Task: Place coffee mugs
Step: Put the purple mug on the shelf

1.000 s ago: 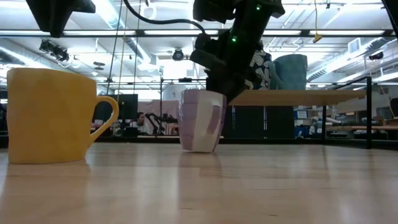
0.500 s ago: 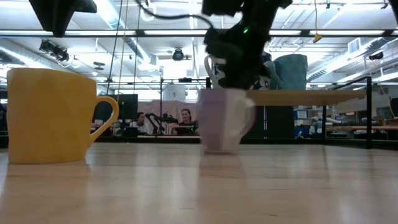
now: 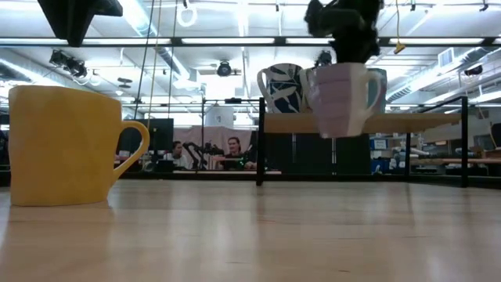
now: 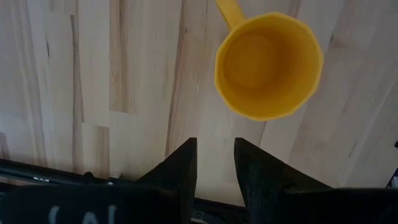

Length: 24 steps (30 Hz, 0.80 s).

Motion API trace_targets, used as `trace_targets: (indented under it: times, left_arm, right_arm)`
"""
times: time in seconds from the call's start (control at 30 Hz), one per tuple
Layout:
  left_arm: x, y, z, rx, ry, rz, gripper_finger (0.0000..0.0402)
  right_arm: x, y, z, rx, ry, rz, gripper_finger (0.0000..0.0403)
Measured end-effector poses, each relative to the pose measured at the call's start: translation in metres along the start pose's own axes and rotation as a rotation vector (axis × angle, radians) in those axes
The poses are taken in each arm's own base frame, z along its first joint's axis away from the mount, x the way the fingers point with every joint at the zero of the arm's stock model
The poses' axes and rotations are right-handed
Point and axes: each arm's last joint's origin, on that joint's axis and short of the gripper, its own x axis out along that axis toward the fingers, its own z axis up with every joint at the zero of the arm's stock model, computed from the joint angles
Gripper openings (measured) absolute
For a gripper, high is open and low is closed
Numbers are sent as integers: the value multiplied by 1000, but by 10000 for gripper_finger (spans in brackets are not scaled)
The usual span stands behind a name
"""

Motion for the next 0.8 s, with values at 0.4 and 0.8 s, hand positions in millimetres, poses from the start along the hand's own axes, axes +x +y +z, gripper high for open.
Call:
trace_targets:
  times: [0.4,0.8]
  left_arm:
    - [0,0,0,0,-1,-1,114]
    - [0,-1,1,-2,-14,-8,114]
  right_arm:
    - [12,-23,-49,80,7,28,29]
    - [35,-36,-83,137,24,43,30]
